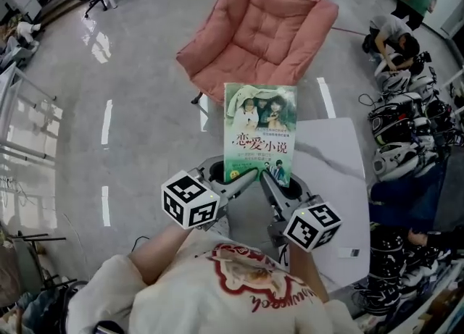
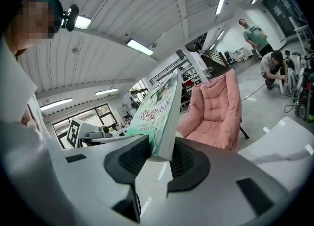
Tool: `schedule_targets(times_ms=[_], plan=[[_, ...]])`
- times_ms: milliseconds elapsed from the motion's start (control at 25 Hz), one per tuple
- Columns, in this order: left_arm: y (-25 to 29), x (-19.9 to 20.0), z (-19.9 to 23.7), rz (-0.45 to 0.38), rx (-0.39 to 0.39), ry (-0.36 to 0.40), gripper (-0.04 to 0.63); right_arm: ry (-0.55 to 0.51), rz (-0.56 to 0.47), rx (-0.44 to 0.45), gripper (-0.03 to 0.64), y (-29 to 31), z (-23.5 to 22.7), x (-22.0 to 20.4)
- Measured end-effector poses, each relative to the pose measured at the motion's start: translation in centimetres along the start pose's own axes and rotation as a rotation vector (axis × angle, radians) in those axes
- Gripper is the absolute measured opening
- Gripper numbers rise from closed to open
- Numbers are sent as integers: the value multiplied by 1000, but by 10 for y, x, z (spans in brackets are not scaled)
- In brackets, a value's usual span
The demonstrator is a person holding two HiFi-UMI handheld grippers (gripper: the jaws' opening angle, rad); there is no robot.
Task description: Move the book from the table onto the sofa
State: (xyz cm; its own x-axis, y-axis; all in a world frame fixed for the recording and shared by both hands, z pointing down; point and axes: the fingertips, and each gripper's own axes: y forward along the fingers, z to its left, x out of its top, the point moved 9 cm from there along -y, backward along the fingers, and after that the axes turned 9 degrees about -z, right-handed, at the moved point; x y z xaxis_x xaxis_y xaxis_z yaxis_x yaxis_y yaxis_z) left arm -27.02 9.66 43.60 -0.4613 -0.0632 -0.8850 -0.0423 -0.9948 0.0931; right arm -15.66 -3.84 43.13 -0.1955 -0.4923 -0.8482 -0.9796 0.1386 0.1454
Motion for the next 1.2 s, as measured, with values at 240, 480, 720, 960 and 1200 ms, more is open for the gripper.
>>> schedule_targets(times_ms=[240,480,720,960,1200], plan=[[2,41,64,-8,4,1,147,5,-7,2,109,75,0,21],[-28,52,110,-15,9,-28,147,10,13,5,110,124,22,8],[-16,63,126,-15,12,-65,147,13,47,13,110,142,11,23],[10,70,157,-17,33,-84,147,22,63,15,110,174,-17,34],[44,91,213,-21,52,-93,149,31,71,22,110,233,-53,53]])
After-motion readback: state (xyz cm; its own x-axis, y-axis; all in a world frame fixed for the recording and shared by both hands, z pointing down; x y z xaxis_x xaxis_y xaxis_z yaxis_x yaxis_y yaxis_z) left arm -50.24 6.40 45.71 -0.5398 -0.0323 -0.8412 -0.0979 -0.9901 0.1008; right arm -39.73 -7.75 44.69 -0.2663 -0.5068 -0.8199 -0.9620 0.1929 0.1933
